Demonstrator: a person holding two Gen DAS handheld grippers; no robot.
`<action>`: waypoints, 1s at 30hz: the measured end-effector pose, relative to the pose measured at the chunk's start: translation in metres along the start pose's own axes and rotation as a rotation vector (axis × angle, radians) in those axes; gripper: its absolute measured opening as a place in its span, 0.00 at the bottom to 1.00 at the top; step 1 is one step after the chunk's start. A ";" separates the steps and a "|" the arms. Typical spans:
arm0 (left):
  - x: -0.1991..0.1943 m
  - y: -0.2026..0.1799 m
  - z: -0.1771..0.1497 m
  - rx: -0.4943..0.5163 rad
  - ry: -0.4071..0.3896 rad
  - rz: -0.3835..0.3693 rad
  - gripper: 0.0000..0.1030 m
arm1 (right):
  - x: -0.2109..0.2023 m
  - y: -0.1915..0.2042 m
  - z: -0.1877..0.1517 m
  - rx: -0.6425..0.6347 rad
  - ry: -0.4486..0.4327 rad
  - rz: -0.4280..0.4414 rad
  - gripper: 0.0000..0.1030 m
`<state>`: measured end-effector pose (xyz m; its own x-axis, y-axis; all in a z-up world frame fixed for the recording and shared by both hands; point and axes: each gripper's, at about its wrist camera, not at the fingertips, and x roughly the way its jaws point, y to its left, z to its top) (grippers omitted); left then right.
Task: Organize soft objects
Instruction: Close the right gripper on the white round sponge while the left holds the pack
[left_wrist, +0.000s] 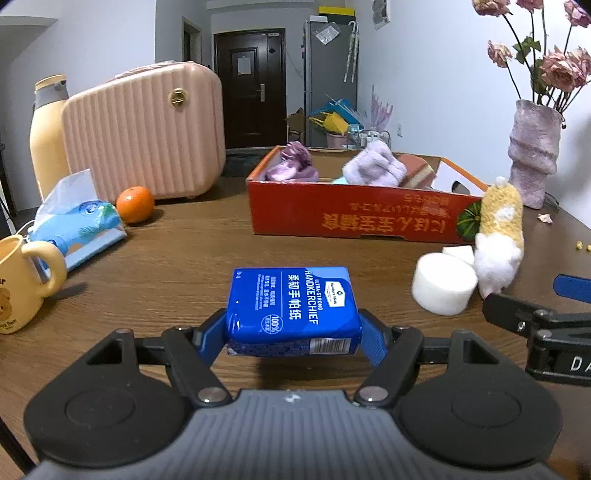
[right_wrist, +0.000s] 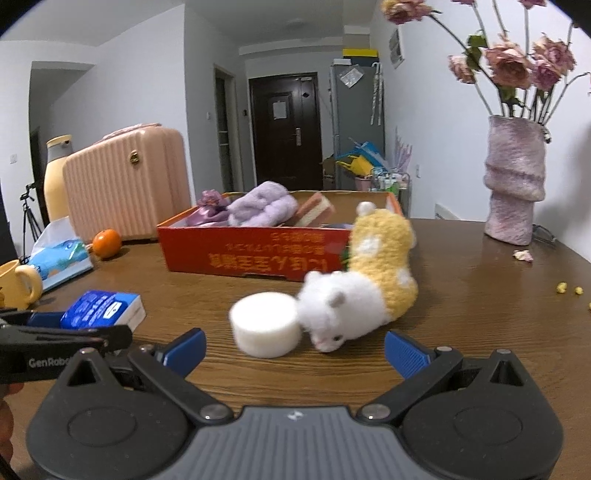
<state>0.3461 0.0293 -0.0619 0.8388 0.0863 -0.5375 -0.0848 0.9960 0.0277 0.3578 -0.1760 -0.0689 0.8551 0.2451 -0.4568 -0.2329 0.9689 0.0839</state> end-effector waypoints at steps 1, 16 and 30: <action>0.000 0.003 0.000 -0.001 -0.002 0.003 0.72 | 0.001 0.004 0.000 -0.006 -0.001 0.003 0.99; 0.002 0.041 0.003 -0.001 -0.021 0.038 0.72 | 0.038 0.028 0.006 0.014 0.079 0.011 0.81; 0.007 0.076 0.007 -0.006 -0.049 0.085 0.72 | 0.081 0.034 0.016 0.063 0.144 -0.049 0.71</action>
<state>0.3495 0.1059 -0.0575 0.8536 0.1719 -0.4918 -0.1602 0.9849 0.0660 0.4264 -0.1227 -0.0885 0.7883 0.1948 -0.5837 -0.1596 0.9808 0.1117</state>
